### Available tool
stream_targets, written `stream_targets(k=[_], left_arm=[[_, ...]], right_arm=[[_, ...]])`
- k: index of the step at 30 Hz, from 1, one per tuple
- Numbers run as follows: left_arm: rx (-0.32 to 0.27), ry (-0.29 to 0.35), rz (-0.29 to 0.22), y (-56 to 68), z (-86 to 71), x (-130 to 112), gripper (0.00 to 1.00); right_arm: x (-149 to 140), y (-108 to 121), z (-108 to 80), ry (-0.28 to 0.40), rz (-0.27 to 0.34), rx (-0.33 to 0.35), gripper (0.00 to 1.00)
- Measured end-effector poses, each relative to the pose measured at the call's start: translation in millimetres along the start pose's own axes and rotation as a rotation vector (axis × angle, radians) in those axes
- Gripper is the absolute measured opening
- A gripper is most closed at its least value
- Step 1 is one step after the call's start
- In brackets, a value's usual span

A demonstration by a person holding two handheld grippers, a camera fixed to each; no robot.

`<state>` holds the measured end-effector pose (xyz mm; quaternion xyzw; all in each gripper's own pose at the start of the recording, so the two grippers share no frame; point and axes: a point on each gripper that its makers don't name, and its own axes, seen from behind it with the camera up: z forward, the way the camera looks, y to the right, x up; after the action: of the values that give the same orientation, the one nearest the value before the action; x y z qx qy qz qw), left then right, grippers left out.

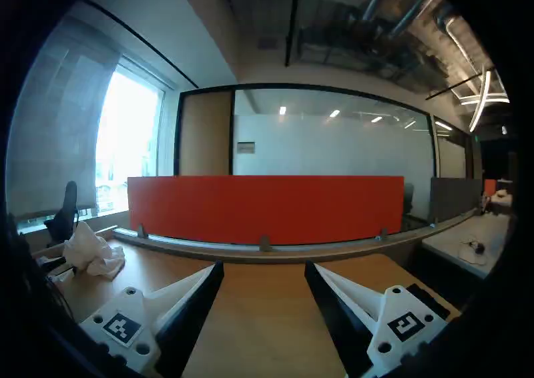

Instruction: Fold towel

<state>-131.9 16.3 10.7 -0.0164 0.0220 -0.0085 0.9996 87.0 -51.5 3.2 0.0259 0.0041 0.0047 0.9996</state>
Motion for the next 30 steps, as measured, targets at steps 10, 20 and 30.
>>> stream_targets(k=[10,20,30], left_arm=[[0.001,-0.013,0.019,3.2,-1.9,-18.3,0.96],[-0.004,-0.026,0.022,4.2,-0.4,-26.9,0.96],[0.003,-0.030,0.020,2.8,2.7,-28.4,0.96]], right_arm=[[-14.4,6.5,-3.8,-0.015,-0.005,0.002,0.94],[-17.2,9.4,-7.3,-0.013,-0.005,0.002,0.94],[-15.4,8.2,-6.3,-0.009,-0.006,0.006,0.94]])
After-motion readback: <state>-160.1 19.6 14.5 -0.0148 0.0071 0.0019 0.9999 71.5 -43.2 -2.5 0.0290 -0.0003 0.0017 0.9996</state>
